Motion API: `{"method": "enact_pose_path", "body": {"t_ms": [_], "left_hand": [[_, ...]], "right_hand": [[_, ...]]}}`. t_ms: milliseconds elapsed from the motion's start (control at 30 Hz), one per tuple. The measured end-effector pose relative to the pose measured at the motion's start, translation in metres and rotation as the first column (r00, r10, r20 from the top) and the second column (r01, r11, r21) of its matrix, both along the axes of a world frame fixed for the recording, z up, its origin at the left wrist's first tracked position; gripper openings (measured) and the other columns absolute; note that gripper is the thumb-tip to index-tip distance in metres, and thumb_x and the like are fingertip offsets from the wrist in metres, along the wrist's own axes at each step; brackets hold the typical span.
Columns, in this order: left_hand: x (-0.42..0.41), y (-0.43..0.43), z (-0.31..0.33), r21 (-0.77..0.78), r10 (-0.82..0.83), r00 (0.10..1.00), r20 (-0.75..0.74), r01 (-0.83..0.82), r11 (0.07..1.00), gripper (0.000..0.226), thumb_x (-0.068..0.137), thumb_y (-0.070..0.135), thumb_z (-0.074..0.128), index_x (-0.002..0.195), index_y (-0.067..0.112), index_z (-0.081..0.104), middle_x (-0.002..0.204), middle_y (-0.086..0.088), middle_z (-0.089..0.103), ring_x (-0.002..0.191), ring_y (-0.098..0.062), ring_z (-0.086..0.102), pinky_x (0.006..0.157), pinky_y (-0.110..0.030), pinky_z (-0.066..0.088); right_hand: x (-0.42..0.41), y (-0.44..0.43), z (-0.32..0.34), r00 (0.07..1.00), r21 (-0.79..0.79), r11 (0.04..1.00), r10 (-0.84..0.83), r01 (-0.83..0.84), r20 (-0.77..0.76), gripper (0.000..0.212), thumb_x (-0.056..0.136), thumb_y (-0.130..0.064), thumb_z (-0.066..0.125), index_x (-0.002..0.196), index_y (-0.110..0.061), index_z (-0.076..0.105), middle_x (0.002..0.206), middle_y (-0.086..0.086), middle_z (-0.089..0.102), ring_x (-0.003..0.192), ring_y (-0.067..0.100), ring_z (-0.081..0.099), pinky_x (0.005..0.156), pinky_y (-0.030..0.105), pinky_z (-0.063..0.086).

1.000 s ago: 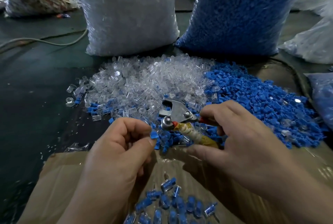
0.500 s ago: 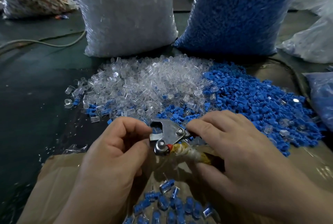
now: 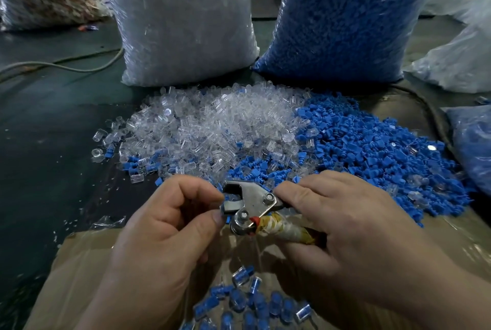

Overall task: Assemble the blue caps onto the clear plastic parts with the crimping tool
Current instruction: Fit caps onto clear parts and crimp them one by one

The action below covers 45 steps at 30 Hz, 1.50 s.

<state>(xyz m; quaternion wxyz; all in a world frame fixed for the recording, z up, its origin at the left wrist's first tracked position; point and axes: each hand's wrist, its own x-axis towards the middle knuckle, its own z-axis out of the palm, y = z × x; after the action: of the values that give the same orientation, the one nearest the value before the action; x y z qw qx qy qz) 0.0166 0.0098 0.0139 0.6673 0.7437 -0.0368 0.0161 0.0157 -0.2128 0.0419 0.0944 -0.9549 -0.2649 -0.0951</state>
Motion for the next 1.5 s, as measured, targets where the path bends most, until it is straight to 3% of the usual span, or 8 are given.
{"method": "enact_pose_path", "body": {"t_ms": [300,400,533,733,867,1033,1267,1500], "left_hand": [[-0.002,0.001,-0.001,0.003,0.012,1.0,0.011,-0.012,1.0,0.029,0.059,0.031,0.093,0.08,0.034,0.073,0.067,-0.004,0.069,0.051,-0.008,0.06,0.044,-0.018,0.047],[0.0,0.003,-0.003,0.026,0.072,0.997,-0.004,-0.071,0.997,0.02,0.07,0.037,0.086,0.084,0.034,0.072,0.063,-0.001,0.067,0.049,-0.01,0.058,0.044,-0.02,0.047],[0.003,0.006,-0.008,0.119,0.093,0.993,-0.071,-0.084,0.989,0.023,0.078,0.012,0.072,0.08,0.035,0.07,0.053,-0.003,0.062,0.045,-0.012,0.055,0.043,-0.021,0.046],[-0.003,-0.007,-0.007,0.181,0.065,0.988,-0.142,-0.039,0.983,0.02,0.08,0.021,0.069,0.084,0.041,0.068,0.054,-0.005,0.067,0.038,-0.007,0.052,0.038,-0.014,0.04],[-0.005,-0.009,-0.011,0.231,0.076,0.994,-0.08,-0.056,0.971,0.018,0.077,0.032,0.068,0.089,0.045,0.067,0.057,0.001,0.068,0.043,-0.006,0.057,0.041,-0.017,0.045],[-0.01,-0.011,-0.015,0.284,0.036,0.998,0.046,-0.047,0.958,0.03,0.068,0.056,0.064,0.096,0.044,0.068,0.065,0.008,0.068,0.05,-0.01,0.059,0.051,-0.028,0.051],[-0.013,-0.008,-0.003,0.175,-0.02,0.997,0.078,0.006,0.985,0.038,0.072,0.062,0.057,0.096,0.037,0.071,0.061,0.005,0.066,0.048,-0.003,0.057,0.045,-0.013,0.044],[-0.01,-0.003,-0.002,0.082,-0.179,0.984,-0.017,0.18,0.98,0.046,0.077,0.069,0.059,0.075,0.024,0.063,0.05,0.006,0.047,0.044,-0.006,0.04,0.04,-0.019,0.033]], "right_hand": [[-0.001,0.001,0.005,1.0,0.046,0.999,0.001,0.0,-0.029,0.054,0.078,-0.053,0.054,0.118,-0.02,0.069,0.082,-0.013,0.067,0.074,0.009,0.063,0.065,0.029,0.058],[0.0,-0.003,0.002,0.998,0.062,0.996,-0.059,0.06,-0.019,0.055,0.078,-0.057,0.053,0.121,-0.025,0.065,0.093,-0.017,0.066,0.084,0.007,0.061,0.074,0.027,0.055],[0.011,-0.008,-0.001,0.972,-0.129,0.964,-0.23,0.234,0.043,0.067,0.077,-0.067,0.039,0.123,-0.025,0.064,0.097,-0.014,0.066,0.086,0.013,0.057,0.077,0.036,0.051],[0.021,-0.004,-0.003,0.95,-0.207,0.946,-0.28,0.25,-0.134,0.074,0.075,-0.077,0.025,0.132,-0.035,0.049,0.116,-0.015,0.057,0.105,0.015,0.044,0.094,0.036,0.033],[0.011,0.008,-0.001,0.976,-0.058,0.974,-0.218,0.219,0.025,0.056,0.082,-0.068,0.035,0.114,-0.031,0.062,0.106,-0.011,0.063,0.099,0.016,0.055,0.088,0.039,0.043],[-0.002,0.033,-0.009,0.989,0.019,0.999,0.035,-0.038,0.146,0.014,0.087,-0.035,0.058,0.084,-0.024,0.065,0.077,-0.005,0.061,0.071,0.02,0.058,0.068,0.034,0.045],[-0.002,0.029,-0.009,0.992,0.158,0.985,0.053,-0.07,0.111,0.026,0.093,-0.032,0.047,0.082,-0.017,0.064,0.077,-0.002,0.058,0.071,0.021,0.055,0.066,0.039,0.047],[-0.009,0.037,-0.002,0.992,0.281,0.951,0.112,-0.126,0.063,0.027,0.094,-0.028,0.047,0.073,-0.015,0.058,0.07,-0.005,0.05,0.067,0.015,0.046,0.064,0.029,0.039]]}}
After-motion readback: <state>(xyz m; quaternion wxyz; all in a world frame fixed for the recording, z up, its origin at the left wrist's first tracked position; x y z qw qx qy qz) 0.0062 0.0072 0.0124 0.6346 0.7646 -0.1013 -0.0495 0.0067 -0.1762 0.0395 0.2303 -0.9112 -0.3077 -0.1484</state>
